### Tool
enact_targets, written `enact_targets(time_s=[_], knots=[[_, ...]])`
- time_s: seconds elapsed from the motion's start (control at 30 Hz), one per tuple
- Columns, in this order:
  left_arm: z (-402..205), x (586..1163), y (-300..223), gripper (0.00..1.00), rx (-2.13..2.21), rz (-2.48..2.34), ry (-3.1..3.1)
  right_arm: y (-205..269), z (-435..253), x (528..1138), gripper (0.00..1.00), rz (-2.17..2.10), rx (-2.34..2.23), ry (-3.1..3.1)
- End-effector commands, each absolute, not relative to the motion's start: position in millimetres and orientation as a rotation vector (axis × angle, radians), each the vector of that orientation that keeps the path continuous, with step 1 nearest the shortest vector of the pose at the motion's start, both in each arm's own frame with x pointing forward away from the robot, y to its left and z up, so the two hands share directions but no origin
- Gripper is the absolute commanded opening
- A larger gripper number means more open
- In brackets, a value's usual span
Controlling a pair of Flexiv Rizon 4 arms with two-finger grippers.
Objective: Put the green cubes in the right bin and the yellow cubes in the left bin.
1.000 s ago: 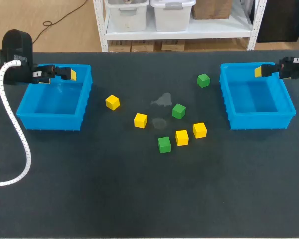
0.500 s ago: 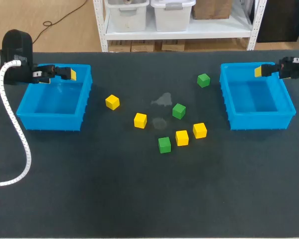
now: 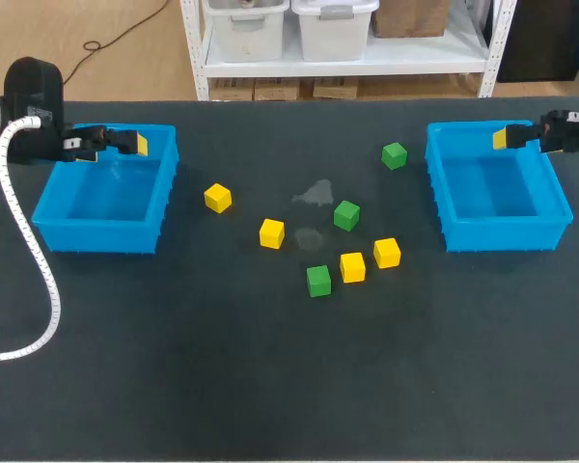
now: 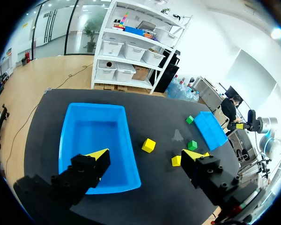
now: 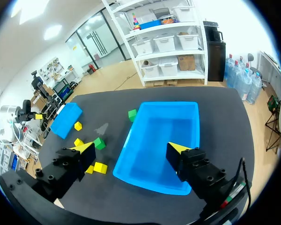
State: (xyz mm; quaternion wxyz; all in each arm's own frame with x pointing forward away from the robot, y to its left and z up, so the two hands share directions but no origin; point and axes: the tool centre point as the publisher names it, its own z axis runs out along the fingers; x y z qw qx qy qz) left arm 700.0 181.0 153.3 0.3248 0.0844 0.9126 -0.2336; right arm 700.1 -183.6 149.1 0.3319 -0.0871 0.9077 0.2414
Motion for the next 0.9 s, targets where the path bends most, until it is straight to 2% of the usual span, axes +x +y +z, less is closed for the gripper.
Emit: enact_targets(time_s=[0.03,0.53,0.9], knots=[[151,700,183,1.0,0.227,-0.627,2.382,-184,149,700,1.0,0.633,-0.23,2.372],[151,700,183,1.0,0.227,-0.627,2.382,-179,170,701,1.0,0.58,-0.343,2.217],[151,700,183,1.0,0.227,-0.627,2.382,-146,200,708,1.0,0.581,-0.44,2.266]])
